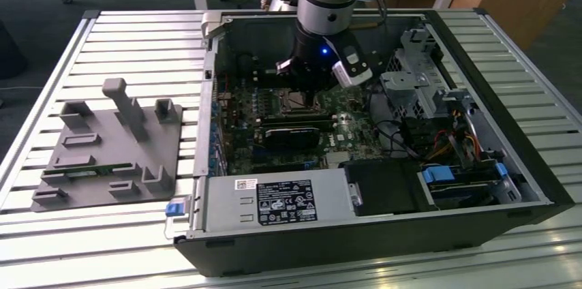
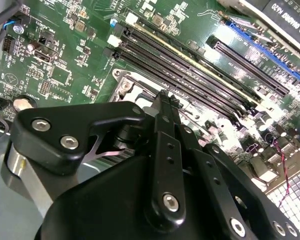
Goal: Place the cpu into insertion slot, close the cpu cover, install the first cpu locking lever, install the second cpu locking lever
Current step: 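Install the second cpu locking lever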
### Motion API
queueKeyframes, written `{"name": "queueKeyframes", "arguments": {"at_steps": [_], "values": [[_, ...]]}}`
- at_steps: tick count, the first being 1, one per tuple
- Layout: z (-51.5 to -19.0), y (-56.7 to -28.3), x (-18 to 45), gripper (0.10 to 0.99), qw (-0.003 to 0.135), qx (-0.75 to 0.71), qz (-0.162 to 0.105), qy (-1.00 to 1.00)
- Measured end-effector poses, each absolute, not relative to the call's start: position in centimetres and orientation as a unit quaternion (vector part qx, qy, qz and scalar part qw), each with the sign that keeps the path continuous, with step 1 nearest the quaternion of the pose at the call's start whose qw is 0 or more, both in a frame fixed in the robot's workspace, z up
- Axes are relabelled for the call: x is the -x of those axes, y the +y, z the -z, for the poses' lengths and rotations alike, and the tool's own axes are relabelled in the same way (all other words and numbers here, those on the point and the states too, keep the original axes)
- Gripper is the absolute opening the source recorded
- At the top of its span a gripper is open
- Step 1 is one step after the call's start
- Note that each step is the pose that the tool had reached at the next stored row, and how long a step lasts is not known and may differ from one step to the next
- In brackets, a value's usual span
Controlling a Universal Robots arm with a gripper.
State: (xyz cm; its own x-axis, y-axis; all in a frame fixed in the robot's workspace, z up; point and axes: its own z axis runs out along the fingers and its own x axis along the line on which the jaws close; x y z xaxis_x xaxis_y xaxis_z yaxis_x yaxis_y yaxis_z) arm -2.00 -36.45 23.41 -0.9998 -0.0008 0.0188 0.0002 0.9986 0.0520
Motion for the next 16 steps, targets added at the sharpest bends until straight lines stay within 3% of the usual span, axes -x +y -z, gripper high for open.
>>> {"name": "queueKeyframes", "arguments": {"at_steps": [16], "values": [[-23.40, -36.50, 2.42, 0.106, 0.009, 0.000, 0.026, -1.000]]}}
